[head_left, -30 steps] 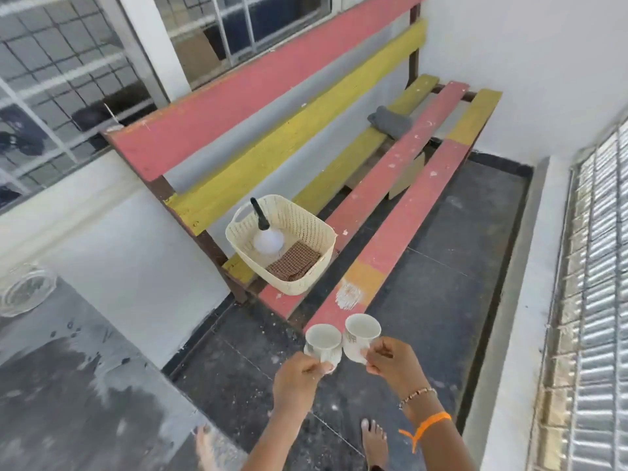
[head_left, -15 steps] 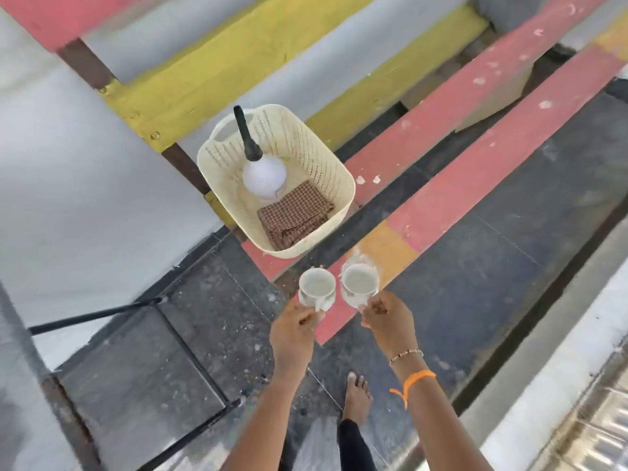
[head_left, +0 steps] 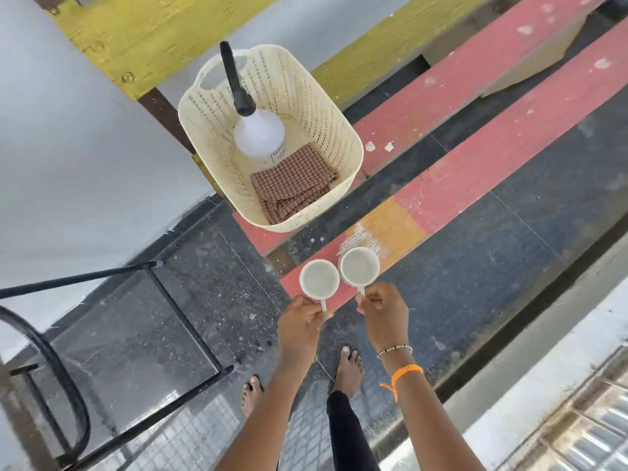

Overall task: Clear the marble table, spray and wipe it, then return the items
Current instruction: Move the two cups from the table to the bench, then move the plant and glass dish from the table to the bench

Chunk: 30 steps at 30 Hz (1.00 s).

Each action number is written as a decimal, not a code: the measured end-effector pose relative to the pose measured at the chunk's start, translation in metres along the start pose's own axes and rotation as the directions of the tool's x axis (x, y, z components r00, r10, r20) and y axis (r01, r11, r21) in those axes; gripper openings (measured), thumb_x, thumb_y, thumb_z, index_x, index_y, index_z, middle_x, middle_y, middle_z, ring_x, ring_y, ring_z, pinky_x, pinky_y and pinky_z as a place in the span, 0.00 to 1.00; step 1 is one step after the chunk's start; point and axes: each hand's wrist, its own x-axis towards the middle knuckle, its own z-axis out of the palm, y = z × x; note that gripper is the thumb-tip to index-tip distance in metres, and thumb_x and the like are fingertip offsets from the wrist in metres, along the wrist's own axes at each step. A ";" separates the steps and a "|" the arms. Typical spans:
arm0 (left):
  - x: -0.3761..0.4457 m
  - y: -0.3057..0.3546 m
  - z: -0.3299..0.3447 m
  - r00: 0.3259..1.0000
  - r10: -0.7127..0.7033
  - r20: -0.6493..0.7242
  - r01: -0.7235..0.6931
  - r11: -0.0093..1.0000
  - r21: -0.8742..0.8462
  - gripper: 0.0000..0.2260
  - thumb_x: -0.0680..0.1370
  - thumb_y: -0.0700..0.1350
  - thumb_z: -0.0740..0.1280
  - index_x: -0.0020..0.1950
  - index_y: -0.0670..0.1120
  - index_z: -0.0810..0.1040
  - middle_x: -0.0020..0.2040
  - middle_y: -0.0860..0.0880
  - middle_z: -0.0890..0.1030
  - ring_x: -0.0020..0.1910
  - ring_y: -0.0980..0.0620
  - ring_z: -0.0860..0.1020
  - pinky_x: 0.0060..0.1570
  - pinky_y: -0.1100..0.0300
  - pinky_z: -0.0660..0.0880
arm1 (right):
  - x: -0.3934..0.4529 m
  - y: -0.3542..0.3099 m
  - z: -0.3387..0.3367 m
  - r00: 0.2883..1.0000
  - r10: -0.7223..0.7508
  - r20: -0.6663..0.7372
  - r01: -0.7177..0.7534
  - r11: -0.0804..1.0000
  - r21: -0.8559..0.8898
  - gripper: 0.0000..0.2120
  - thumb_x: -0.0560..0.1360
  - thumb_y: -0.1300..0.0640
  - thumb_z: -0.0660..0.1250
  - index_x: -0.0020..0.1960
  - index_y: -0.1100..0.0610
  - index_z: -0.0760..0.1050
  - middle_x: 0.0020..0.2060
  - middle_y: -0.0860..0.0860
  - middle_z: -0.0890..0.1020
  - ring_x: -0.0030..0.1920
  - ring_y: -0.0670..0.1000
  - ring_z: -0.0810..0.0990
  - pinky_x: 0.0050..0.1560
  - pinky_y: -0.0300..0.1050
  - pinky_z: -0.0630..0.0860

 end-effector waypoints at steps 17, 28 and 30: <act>-0.019 0.005 -0.017 0.981 -0.187 -0.059 0.176 0.972 -0.156 0.05 0.74 0.40 0.69 0.49 0.43 0.80 0.48 0.50 0.74 0.40 0.60 0.74 0.38 0.81 0.67 | -0.020 -0.011 -0.008 0.997 0.071 0.021 -0.071 0.997 0.024 0.04 0.73 0.60 0.68 0.46 0.59 0.73 0.40 0.54 0.79 0.34 0.53 0.80 0.45 0.55 0.81; -0.105 0.036 -0.121 0.955 -0.274 -0.116 0.165 0.812 -0.560 0.15 0.78 0.38 0.61 0.41 0.55 0.81 0.46 0.51 0.80 0.37 0.62 0.79 0.46 0.63 0.76 | -0.114 -0.121 0.006 0.957 -0.124 0.262 0.074 0.979 0.191 0.05 0.74 0.64 0.64 0.40 0.59 0.73 0.32 0.48 0.76 0.31 0.45 0.75 0.33 0.35 0.77; -0.119 0.033 -0.151 0.948 -0.261 -0.184 0.094 0.777 -0.622 0.15 0.78 0.37 0.62 0.40 0.54 0.81 0.45 0.49 0.79 0.35 0.61 0.78 0.46 0.64 0.75 | -0.134 -0.146 0.018 0.925 -0.185 0.333 0.115 0.969 0.220 0.06 0.74 0.63 0.65 0.39 0.58 0.73 0.33 0.49 0.75 0.31 0.46 0.76 0.33 0.34 0.77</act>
